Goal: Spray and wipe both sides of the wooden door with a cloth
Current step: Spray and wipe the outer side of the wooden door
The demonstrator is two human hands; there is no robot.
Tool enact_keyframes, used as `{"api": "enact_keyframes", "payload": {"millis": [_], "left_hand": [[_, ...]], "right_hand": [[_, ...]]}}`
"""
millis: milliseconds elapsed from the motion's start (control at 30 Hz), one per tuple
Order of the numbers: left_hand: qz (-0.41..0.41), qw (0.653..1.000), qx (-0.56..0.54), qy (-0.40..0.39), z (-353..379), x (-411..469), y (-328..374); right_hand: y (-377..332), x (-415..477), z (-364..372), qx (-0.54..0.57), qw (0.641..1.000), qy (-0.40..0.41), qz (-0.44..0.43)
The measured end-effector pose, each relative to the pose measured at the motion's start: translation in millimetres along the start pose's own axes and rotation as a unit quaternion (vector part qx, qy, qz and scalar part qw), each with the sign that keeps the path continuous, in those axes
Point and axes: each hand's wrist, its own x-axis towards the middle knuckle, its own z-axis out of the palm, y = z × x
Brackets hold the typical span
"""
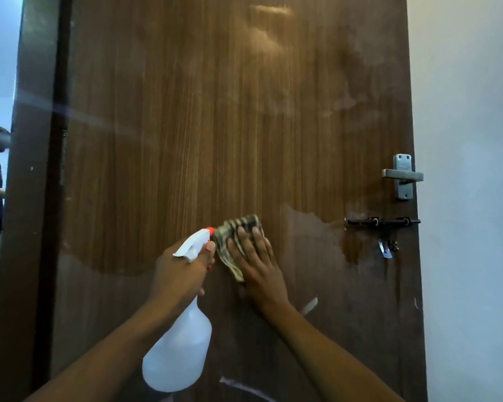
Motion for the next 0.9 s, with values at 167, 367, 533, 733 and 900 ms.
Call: {"api": "enact_keyframes", "payload": {"millis": [167,367,533,733,900], "left_hand": [[-0.040,0.999,-0.017,0.000,11.2,-1.6,0.9],[-0.017,1.000,-0.010,-0.002,20.2,1.6,1.5],[-0.023,0.999,-0.024,-0.012,38.3,-1.2,6.9],[-0.031,0.999,-0.041,-0.014,65.8,-0.6,14.3],[-0.027,0.999,-0.035,-0.028,90.4,-4.9,20.3]], "right_hand": [[58.0,-12.3,-19.2,0.011,0.976,0.044,0.212],[44.0,42.0,-20.4,0.001,0.990,0.026,0.137],[62.7,-42.6,-13.8,-0.013,0.996,0.005,0.093],[109.0,4.0,-44.4,0.036,0.952,0.042,0.300],[107.5,-10.8,-37.1,0.001,0.985,-0.002,0.170]]}}
